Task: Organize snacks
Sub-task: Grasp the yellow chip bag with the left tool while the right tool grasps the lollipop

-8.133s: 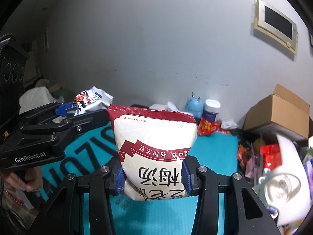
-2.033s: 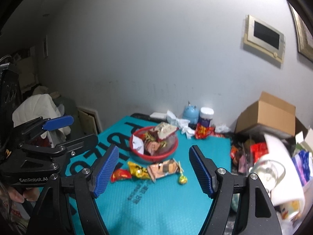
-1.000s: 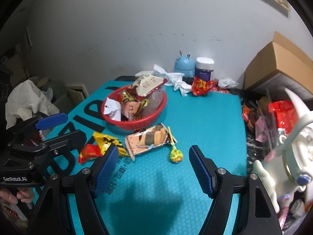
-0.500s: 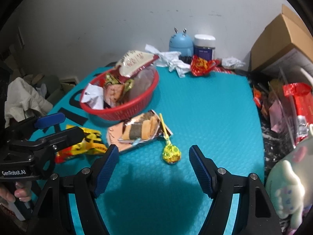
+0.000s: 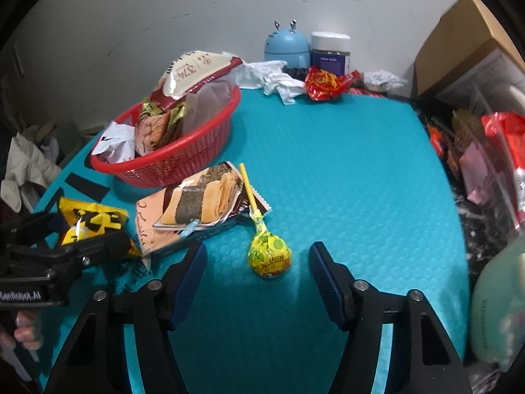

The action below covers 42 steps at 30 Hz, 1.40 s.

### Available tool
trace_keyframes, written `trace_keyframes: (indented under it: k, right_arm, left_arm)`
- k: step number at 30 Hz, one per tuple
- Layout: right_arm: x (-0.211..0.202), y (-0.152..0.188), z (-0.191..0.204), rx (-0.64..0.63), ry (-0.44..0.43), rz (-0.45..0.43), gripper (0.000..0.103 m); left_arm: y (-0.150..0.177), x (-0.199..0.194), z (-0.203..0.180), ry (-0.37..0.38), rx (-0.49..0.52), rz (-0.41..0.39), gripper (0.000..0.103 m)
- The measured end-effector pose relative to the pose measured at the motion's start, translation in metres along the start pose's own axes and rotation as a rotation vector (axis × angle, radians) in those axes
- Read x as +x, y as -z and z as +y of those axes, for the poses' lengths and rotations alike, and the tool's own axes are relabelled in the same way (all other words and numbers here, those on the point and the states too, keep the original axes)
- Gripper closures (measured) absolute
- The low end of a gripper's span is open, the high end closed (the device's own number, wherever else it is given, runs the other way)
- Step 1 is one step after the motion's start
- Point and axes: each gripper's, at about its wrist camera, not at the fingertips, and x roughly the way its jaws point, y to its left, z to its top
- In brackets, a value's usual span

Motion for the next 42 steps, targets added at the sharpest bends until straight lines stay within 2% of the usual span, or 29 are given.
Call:
trace_keyframes:
  k: [2,8,10,11,12,13,25,33,39,42]
  right_arm:
    - [0.001,0.0,0.002,-0.007,0.011,-0.002,0.043]
    - [0.001,0.0,0.001,0.001,0.021,0.009,0.062]
    - [0.001,0.0,-0.002,0.014,0.021,0.009,0.072]
    - [0.001,0.0,-0.004,0.018,0.021,0.009,0.073]
    - [0.001,0.0,-0.005,0.02,0.017,0.01,0.075]
    - [0.001,0.0,-0.005,0.021,0.012,0.012,0.077]
    - [-0.026,0.027,0.006,0.014,-0.023,0.079,0.077]
    - [-0.059,0.061,0.016,-0.004,-0.034,0.116,0.077]
    - [-0.08,0.088,0.025,-0.018,-0.078,0.147,0.077]
    - [-0.088,0.099,0.031,-0.043,-0.069,0.148,0.077]
  left_arm:
    - [0.002,0.001,0.0,-0.008,0.007,-0.004,0.019]
    - [0.006,0.0,0.002,-0.01,0.002,-0.025,0.021]
    - [0.009,-0.002,0.002,0.012,0.007,-0.032,0.037]
    - [0.01,-0.002,0.002,0.026,0.003,-0.024,0.046]
    - [0.01,-0.001,0.0,0.048,-0.003,-0.011,0.051]
    - [0.01,-0.001,-0.001,0.048,-0.004,-0.008,0.051]
    - [0.035,-0.028,-0.026,0.068,0.042,0.023,0.052]
    - [0.071,-0.05,-0.041,0.103,0.057,0.059,0.052]
    - [0.096,-0.068,-0.049,0.12,0.076,0.082,0.052]
    - [0.107,-0.076,-0.053,0.126,0.091,0.093,0.052]
